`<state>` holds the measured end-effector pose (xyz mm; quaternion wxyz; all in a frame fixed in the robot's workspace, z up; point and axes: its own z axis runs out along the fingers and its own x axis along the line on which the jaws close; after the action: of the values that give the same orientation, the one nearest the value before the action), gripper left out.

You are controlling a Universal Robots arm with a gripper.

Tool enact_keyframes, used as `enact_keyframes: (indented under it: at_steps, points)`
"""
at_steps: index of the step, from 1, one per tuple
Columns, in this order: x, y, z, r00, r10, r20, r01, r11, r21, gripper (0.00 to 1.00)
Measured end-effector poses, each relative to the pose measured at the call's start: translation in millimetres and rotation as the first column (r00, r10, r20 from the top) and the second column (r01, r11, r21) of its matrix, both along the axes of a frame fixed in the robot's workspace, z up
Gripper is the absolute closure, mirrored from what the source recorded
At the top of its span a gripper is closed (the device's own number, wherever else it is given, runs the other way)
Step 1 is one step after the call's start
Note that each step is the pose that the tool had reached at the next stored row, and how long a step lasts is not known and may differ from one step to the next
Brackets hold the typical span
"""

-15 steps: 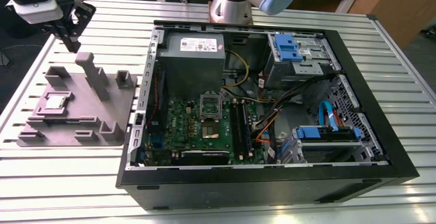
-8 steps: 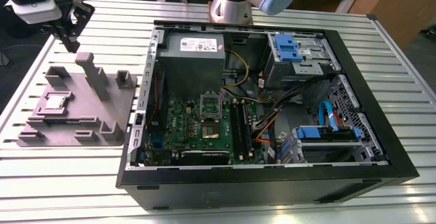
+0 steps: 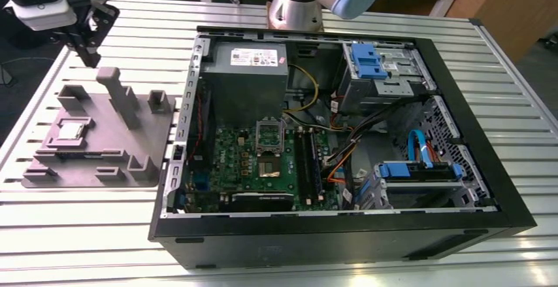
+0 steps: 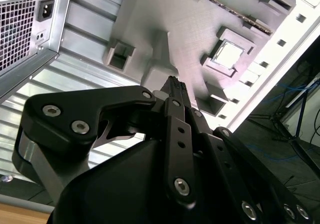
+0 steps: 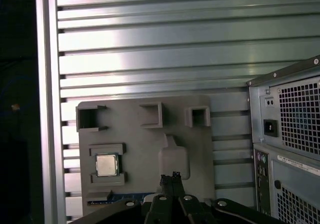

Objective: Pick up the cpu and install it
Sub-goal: 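Reach for the cpu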

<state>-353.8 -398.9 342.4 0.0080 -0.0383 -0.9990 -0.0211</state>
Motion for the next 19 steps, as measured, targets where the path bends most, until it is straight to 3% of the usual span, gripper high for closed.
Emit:
enact_keyframes:
  at_steps: [19]
  points:
    - [-5.3, 0.0, -0.5, 1.0, 0.0, 0.0, 0.0, 1.0, 0.0, 0.9]
